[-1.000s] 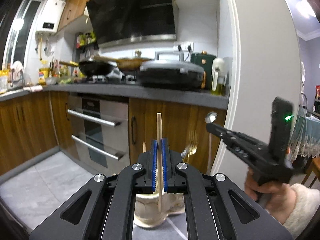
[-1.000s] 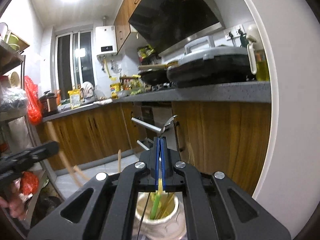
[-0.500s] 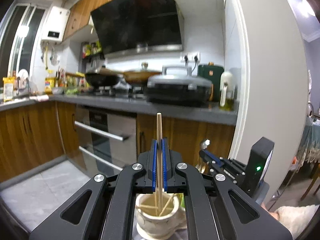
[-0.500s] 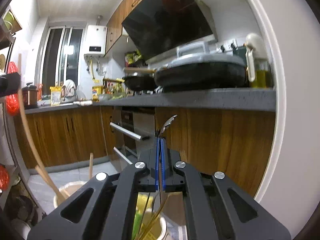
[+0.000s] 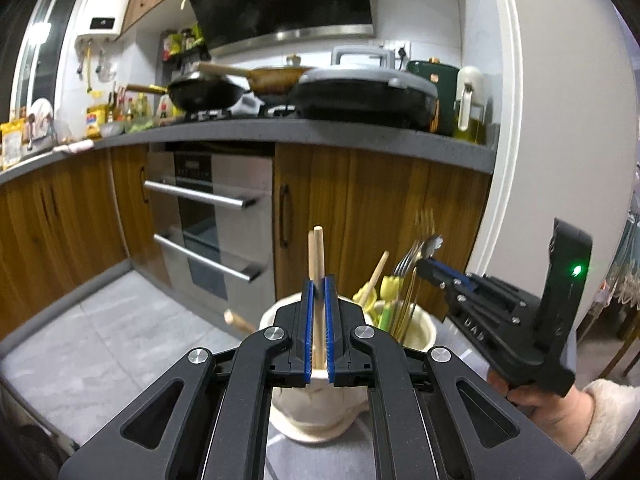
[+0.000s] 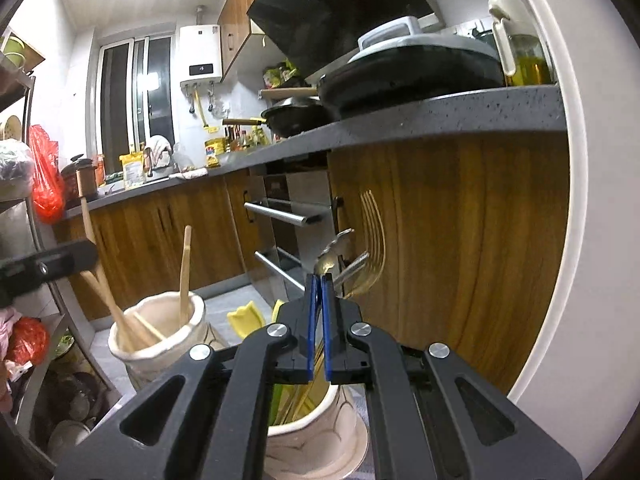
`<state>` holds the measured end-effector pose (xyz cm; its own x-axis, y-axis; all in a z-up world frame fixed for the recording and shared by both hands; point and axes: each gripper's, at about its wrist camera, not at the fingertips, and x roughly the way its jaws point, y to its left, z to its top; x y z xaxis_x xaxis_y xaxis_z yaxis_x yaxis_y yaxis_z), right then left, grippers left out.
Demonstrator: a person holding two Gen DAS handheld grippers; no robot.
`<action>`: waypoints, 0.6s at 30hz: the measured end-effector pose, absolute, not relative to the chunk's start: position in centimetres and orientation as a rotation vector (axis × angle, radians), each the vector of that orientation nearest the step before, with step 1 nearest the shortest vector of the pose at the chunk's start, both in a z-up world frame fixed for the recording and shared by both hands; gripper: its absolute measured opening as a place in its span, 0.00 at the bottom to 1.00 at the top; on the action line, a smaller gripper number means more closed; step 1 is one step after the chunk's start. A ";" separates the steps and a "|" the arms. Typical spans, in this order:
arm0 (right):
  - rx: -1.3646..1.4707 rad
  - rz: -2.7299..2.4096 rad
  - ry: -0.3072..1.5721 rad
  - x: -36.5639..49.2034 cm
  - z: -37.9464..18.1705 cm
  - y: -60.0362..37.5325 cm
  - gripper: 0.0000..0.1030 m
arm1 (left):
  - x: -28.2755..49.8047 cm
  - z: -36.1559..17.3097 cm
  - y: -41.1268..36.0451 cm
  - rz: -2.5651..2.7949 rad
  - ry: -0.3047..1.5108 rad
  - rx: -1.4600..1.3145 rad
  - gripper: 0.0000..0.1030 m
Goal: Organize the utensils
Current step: 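Open both tools to release the chopstick and the silver spoon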
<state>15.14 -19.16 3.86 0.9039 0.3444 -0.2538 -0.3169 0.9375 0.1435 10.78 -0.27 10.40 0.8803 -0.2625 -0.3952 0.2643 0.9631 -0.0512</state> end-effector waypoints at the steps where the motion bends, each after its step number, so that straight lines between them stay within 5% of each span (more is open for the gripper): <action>1: 0.099 0.343 0.287 15.1 3.8 -19.2 0.04 | 10.8 10.1 -0.3 -0.271 0.416 0.004 0.06; 3: 0.105 0.350 0.310 15.1 3.5 -19.3 0.09 | 10.7 9.5 -0.3 -0.273 0.428 0.005 0.06; 7: 0.120 0.367 0.318 14.3 3.3 -19.9 0.34 | 10.1 8.9 -0.3 -0.268 0.433 0.005 0.11; 9: 0.119 0.370 0.323 13.7 3.3 -20.3 0.40 | 9.7 8.6 -0.1 -0.267 0.432 -0.005 0.23; 11: 0.123 0.383 0.330 12.7 3.3 -20.7 0.58 | 9.1 8.4 0.1 -0.266 0.427 -0.015 0.48; 15: 0.116 0.400 0.348 10.2 3.0 -21.5 0.69 | 7.4 7.3 0.4 -0.259 0.431 -0.018 0.55; 17: 0.098 0.406 0.368 9.0 2.6 -21.7 0.79 | 6.6 6.5 0.6 -0.244 0.436 -0.026 0.84; 18: 0.091 0.409 0.379 8.4 2.3 -21.8 0.81 | 6.1 6.2 0.8 -0.237 0.432 -0.033 0.86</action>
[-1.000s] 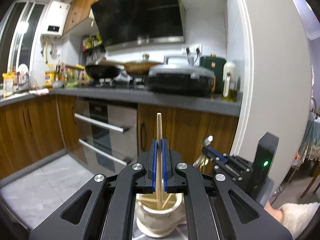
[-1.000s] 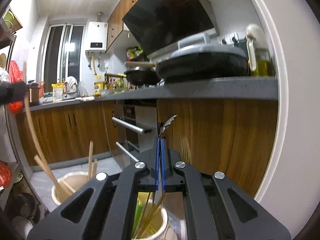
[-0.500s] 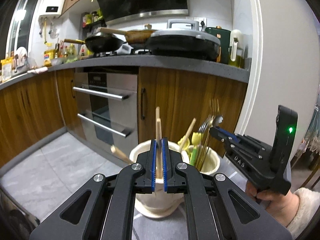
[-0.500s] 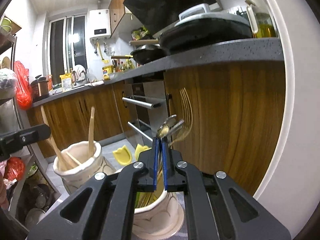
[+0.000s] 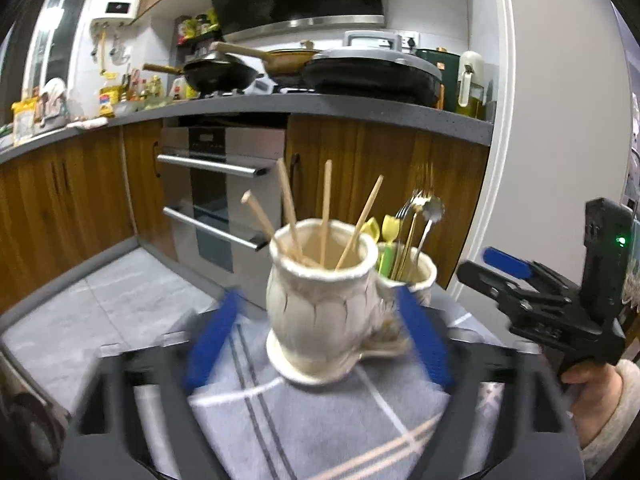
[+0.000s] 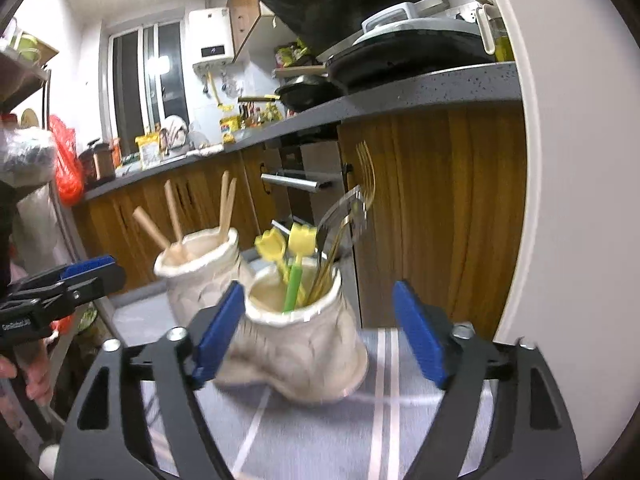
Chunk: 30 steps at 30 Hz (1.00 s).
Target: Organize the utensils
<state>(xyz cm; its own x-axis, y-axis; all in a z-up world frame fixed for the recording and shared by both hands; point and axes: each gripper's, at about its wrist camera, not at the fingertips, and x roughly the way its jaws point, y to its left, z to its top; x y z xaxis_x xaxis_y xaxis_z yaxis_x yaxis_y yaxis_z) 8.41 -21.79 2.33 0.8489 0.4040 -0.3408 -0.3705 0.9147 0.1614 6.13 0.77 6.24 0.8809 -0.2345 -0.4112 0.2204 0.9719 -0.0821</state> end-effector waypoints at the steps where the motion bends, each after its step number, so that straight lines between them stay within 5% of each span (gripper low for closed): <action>1: 0.085 0.410 0.388 8.1 2.1 -21.8 0.85 | 5.8 5.9 0.8 -0.236 0.432 -0.036 0.87; 6: 0.040 0.401 0.435 5.9 0.3 -21.9 0.95 | 4.0 3.7 0.3 -0.179 0.406 0.016 0.92; 30: -0.073 0.341 0.290 3.1 -0.9 -20.4 0.95 | 1.7 0.5 1.0 -0.110 0.281 0.033 0.95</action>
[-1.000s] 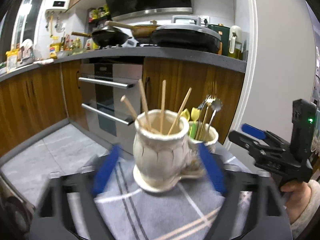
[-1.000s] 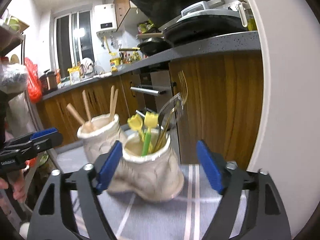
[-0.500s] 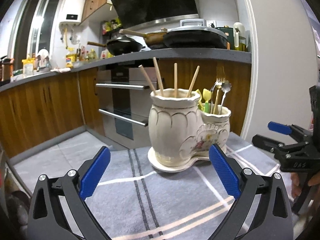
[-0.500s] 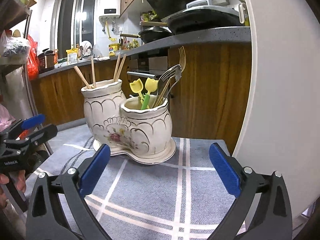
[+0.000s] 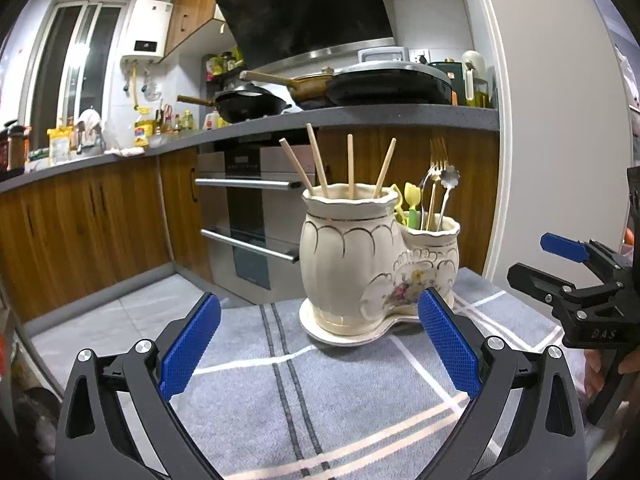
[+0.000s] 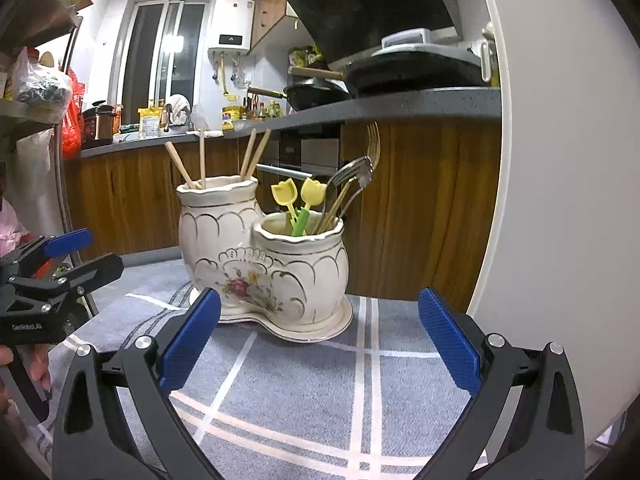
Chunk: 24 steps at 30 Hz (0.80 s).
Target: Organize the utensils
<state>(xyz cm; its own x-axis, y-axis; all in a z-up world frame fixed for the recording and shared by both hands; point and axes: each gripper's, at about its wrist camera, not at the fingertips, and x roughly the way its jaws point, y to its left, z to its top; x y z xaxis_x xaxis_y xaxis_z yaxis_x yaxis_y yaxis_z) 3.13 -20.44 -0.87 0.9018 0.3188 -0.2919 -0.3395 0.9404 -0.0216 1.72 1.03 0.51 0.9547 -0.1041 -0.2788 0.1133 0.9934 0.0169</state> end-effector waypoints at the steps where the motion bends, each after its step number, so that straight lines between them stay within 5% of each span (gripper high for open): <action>1: -0.073 0.340 0.289 3.1 -0.9 -20.4 0.95 | 1.7 0.5 1.1 -0.109 0.283 0.030 0.95; 24: -0.049 0.322 0.285 2.6 -0.7 -20.9 0.95 | 1.5 0.4 1.3 -0.098 0.280 0.028 0.95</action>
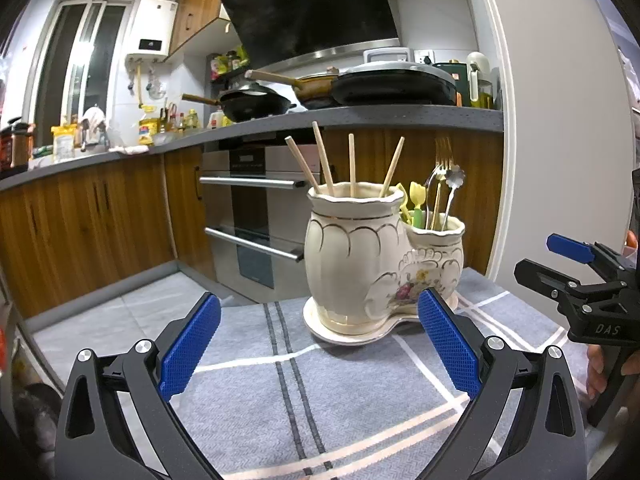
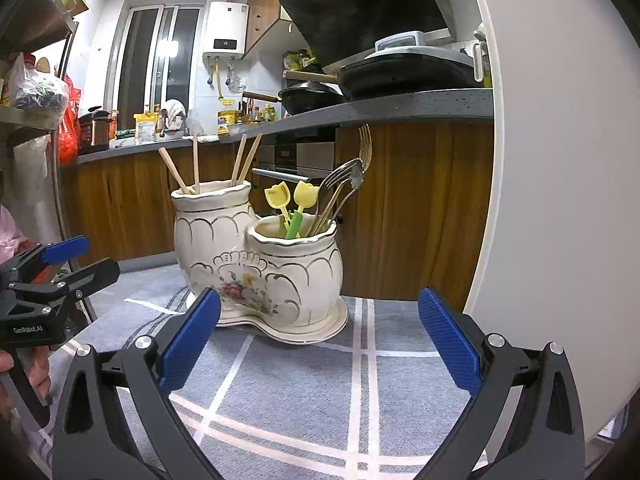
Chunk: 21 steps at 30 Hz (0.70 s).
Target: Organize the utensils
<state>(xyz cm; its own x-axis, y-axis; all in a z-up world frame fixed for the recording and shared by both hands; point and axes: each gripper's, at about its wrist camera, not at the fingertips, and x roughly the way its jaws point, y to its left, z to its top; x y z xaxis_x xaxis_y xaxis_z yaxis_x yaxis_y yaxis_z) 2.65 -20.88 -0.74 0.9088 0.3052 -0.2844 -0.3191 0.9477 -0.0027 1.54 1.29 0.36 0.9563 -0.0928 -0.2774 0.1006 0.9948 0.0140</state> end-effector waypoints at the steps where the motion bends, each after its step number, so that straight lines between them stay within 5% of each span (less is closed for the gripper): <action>1: -0.048 0.319 0.285 2.6 -0.7 -21.0 0.95 | 1.5 0.4 1.3 -0.098 0.280 0.029 0.95; 21: -0.044 0.310 0.283 2.6 -0.8 -21.1 0.95 | 1.5 0.4 1.5 -0.095 0.279 0.027 0.95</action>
<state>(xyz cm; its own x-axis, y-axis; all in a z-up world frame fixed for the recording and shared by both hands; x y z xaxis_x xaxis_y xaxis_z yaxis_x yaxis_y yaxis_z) 2.56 -21.14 -0.82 0.9131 0.2950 -0.2816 -0.3073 0.9516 0.0008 1.49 1.48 0.37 0.9570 -0.0898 -0.2758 0.0971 0.9952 0.0132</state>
